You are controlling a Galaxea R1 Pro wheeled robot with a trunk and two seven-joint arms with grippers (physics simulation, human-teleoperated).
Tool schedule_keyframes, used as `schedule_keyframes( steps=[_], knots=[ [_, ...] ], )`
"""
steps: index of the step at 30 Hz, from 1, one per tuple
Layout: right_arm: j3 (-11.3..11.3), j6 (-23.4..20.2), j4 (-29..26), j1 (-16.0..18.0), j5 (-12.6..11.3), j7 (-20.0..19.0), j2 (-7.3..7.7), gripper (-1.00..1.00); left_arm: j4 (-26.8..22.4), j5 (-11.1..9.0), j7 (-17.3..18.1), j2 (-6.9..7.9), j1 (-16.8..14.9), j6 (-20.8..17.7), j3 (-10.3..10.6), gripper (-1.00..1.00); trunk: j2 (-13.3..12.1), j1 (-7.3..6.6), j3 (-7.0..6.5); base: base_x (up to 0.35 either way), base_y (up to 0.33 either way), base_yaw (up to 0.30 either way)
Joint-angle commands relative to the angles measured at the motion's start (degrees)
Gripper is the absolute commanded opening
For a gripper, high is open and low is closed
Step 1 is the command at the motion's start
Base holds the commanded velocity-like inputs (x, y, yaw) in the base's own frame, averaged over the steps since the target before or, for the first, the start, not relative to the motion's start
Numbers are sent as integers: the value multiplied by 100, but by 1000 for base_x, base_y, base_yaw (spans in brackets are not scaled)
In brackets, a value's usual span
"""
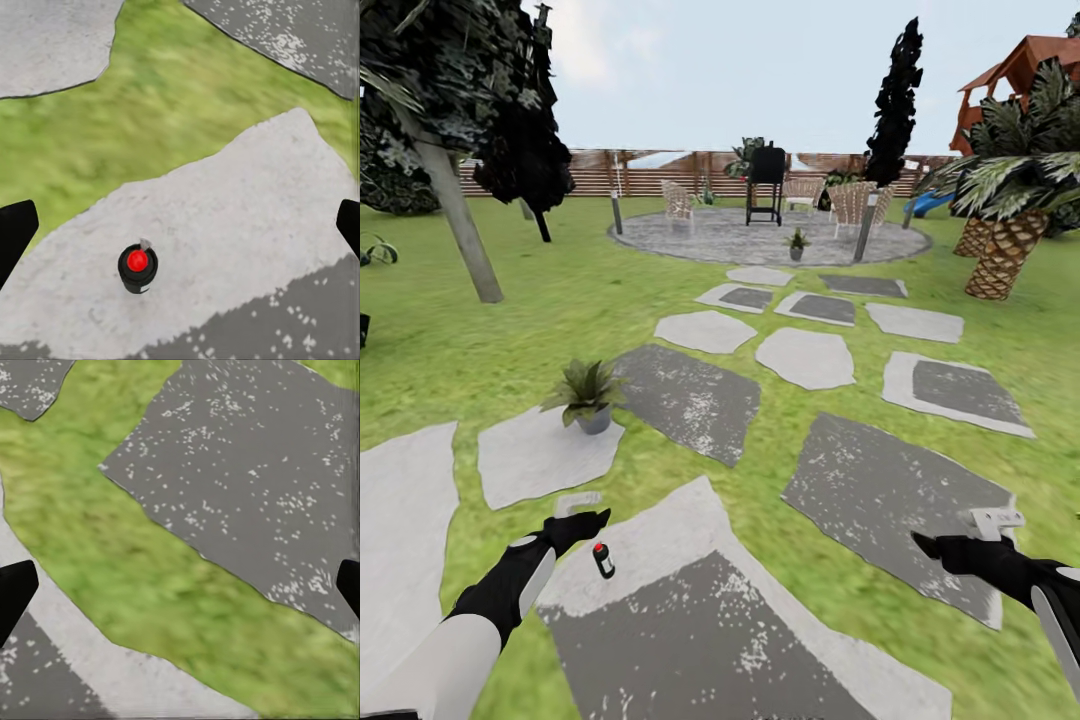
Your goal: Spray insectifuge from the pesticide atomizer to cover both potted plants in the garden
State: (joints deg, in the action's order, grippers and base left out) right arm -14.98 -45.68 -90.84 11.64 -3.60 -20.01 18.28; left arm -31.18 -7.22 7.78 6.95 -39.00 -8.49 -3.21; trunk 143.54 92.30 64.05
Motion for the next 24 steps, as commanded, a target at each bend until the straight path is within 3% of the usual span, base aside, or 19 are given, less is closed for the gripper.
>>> schedule_keyframes(
  steps=[1,24],
  knots=[
    [-5,-37,-4,5,-35,-3,0,100,-11,-60,31,-1,0,-49,-21,100,2,-1,5,-5,96,-254],
    [-5,-30,-4,1,-36,-16,0,100,-11,-26,2,1,6,-39,-13,100,2,-1,5,-1,15,-247]
  ],
)
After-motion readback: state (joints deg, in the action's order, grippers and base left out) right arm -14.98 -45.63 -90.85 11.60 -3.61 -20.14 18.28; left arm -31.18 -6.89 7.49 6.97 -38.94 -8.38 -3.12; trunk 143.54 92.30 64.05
